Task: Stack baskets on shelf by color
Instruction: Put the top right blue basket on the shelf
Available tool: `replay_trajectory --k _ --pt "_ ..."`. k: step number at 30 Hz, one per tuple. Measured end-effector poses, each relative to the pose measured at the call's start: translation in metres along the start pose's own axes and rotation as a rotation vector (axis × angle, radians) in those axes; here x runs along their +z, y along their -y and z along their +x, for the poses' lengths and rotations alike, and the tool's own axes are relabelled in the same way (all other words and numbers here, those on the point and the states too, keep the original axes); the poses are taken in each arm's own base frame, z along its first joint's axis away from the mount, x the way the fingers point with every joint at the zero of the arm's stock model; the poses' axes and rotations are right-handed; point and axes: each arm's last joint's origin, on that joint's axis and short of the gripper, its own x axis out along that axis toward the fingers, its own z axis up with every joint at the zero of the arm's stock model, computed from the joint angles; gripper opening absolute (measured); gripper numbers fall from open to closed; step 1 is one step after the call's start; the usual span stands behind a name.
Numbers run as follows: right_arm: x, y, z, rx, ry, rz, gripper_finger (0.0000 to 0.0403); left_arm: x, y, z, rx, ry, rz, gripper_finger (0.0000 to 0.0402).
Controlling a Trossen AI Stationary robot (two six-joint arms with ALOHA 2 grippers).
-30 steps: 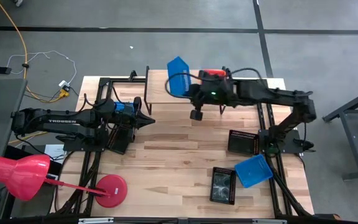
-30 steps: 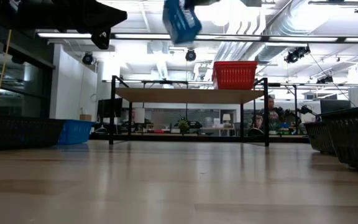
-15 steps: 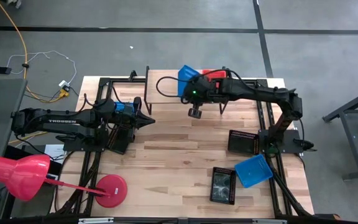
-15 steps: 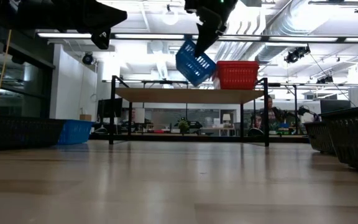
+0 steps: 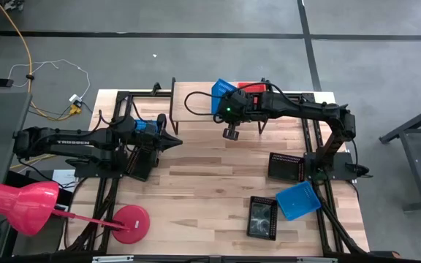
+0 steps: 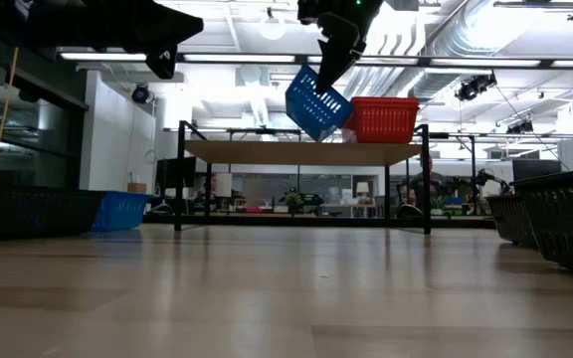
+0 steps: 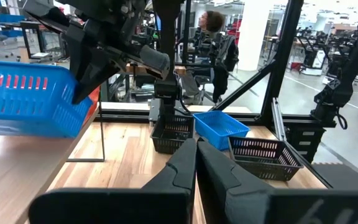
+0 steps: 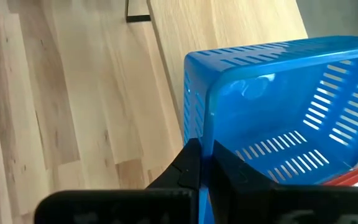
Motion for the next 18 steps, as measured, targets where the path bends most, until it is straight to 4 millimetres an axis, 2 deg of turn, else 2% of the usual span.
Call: replay_trajectory --k 12,18 --pt "-0.001 0.009 0.003 -0.007 -0.008 0.021 0.0002 0.000 0.000 0.000 0.000 0.000 0.000 0.0000" --pt "-0.002 0.012 0.004 -0.013 -0.010 0.025 0.0035 0.000 0.000 0.000 0.000 0.000 0.000 0.0000"
